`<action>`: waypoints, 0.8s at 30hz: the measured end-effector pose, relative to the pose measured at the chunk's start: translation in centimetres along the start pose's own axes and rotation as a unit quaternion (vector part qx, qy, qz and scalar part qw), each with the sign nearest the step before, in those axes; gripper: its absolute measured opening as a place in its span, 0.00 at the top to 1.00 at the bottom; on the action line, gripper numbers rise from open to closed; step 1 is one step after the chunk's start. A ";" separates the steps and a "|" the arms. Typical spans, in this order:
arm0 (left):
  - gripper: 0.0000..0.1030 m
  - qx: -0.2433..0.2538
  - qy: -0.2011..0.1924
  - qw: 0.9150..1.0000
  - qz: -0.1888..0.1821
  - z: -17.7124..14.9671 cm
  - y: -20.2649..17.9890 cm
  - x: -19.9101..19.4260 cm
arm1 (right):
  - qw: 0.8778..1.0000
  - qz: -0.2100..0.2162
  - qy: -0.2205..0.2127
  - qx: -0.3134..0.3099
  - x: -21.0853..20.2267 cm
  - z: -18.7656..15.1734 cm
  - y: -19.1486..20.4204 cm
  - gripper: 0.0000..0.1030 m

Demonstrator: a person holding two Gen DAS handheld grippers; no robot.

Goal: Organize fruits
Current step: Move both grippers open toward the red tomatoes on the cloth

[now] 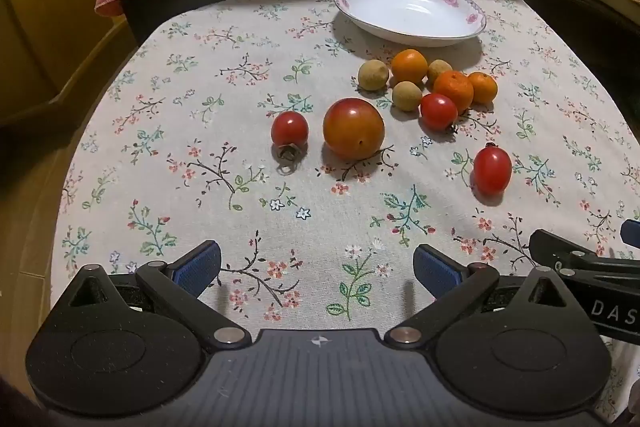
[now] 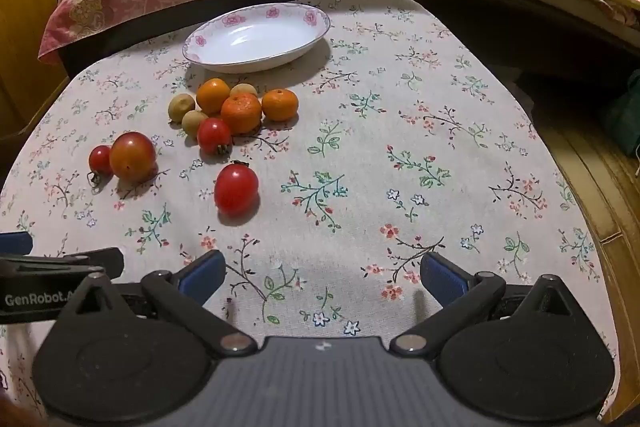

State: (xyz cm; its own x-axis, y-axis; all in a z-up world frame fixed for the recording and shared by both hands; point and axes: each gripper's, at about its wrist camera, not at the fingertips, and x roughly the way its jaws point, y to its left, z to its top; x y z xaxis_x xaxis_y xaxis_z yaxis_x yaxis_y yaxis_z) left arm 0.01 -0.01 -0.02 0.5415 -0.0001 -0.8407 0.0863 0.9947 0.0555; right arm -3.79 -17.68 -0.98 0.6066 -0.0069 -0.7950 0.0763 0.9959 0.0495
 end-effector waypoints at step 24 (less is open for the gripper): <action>0.00 -0.003 -0.003 1.000 0.004 -0.1 0.4 0.1 | 1.000 0.005 0.004 0.001 0.5 0.1 0.3 0.05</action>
State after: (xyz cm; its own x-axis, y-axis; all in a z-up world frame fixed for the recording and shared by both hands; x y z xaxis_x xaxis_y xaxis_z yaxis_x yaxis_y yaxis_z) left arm 0.02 0.42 -0.15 0.5468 0.0072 -0.8372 0.0775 0.9952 0.0592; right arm -3.36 -17.37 -1.31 0.6003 0.0031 -0.7997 0.0724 0.9957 0.0583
